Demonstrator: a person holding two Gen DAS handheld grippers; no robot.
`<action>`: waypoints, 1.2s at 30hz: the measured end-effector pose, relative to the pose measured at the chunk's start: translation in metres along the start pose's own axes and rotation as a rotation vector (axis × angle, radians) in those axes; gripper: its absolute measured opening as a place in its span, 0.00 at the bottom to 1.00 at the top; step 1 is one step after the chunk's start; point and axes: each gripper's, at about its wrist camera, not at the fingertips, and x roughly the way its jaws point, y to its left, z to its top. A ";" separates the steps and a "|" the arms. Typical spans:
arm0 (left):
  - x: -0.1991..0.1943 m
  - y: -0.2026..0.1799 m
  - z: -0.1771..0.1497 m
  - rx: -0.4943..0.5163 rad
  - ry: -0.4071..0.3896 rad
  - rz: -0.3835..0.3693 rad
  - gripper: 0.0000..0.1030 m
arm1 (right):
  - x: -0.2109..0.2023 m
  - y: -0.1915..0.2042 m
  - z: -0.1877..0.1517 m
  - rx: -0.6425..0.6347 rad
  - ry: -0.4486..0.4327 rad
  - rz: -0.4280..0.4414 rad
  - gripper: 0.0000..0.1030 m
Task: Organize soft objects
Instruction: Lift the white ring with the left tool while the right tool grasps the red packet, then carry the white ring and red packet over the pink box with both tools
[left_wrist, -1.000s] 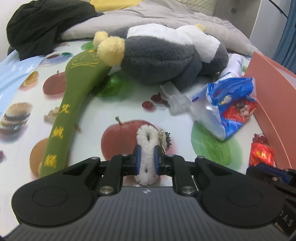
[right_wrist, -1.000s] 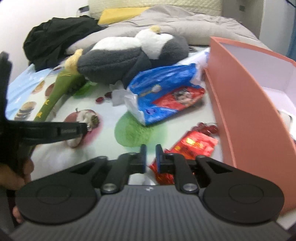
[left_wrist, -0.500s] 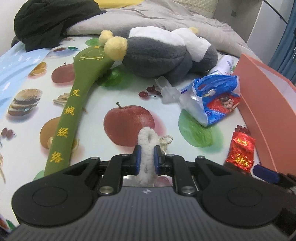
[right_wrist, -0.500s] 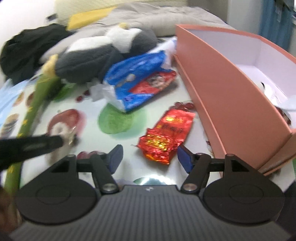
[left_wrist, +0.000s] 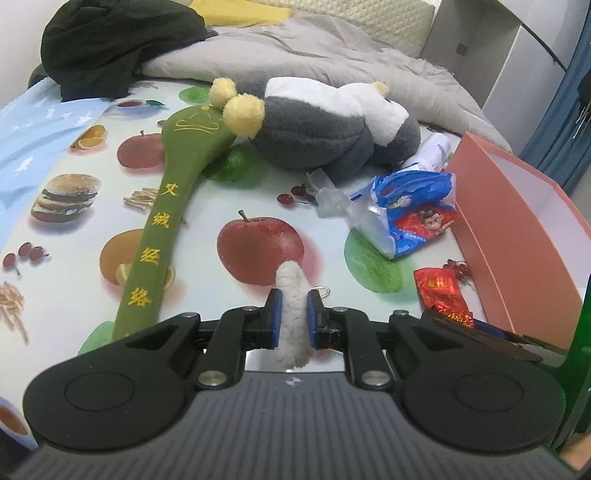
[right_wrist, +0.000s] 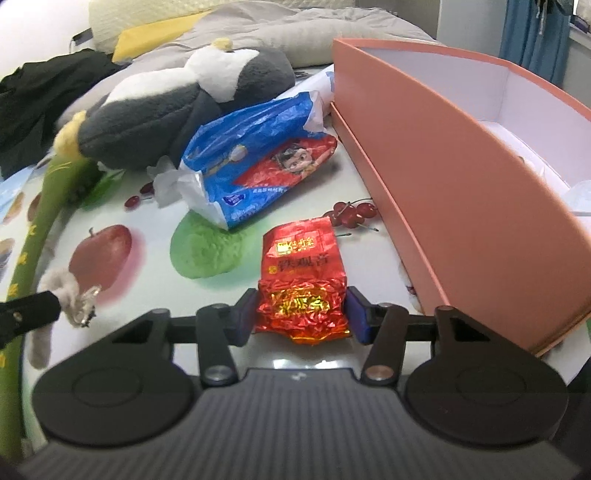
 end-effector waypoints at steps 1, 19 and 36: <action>-0.003 0.001 -0.001 -0.005 0.000 -0.009 0.17 | -0.003 -0.002 -0.001 -0.003 0.002 0.004 0.52; -0.038 -0.001 -0.006 0.025 -0.006 -0.032 0.17 | -0.081 -0.006 -0.004 -0.013 -0.034 0.173 0.52; 0.014 -0.027 0.101 0.053 0.028 -0.066 0.17 | -0.065 -0.011 0.095 0.022 0.012 0.253 0.52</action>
